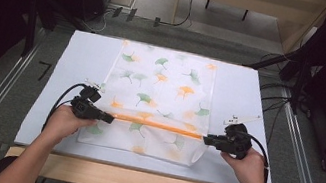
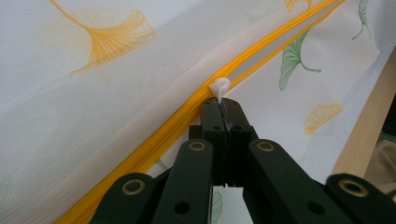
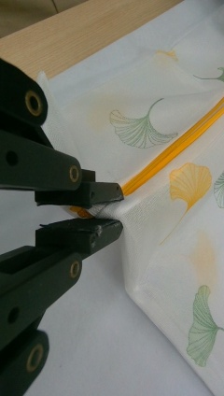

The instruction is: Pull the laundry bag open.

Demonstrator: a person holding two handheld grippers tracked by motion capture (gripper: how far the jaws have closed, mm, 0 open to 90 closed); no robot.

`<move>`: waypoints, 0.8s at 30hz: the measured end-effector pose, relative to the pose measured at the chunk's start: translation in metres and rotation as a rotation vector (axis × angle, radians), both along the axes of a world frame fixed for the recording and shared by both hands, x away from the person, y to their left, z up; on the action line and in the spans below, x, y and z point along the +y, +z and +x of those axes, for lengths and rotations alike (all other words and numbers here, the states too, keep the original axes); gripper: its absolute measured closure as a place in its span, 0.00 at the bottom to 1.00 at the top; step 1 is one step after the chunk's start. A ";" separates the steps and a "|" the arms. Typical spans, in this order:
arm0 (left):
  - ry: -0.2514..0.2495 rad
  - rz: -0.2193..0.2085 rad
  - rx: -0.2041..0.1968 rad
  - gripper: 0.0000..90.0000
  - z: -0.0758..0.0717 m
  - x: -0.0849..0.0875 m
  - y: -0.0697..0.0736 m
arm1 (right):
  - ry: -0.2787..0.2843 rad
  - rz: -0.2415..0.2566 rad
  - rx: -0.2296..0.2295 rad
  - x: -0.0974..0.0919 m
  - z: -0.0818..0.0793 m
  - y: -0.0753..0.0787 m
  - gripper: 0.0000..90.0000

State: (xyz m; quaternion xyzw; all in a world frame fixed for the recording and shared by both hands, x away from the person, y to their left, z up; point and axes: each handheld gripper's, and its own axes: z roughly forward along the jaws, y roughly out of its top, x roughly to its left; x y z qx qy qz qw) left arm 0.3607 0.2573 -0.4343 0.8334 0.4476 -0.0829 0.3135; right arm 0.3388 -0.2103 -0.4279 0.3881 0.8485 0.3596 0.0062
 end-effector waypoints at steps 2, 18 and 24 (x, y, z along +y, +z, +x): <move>0.005 -0.001 -0.001 1.00 -0.001 0.003 0.001 | 0.000 -0.002 0.001 0.000 0.000 0.000 0.93; 0.037 0.006 -0.001 1.00 -0.003 0.023 0.003 | -0.005 -0.007 0.007 0.001 0.000 -0.001 0.93; 0.044 -0.001 -0.002 1.00 -0.003 0.024 0.004 | -0.003 -0.010 0.006 0.001 0.001 -0.001 0.93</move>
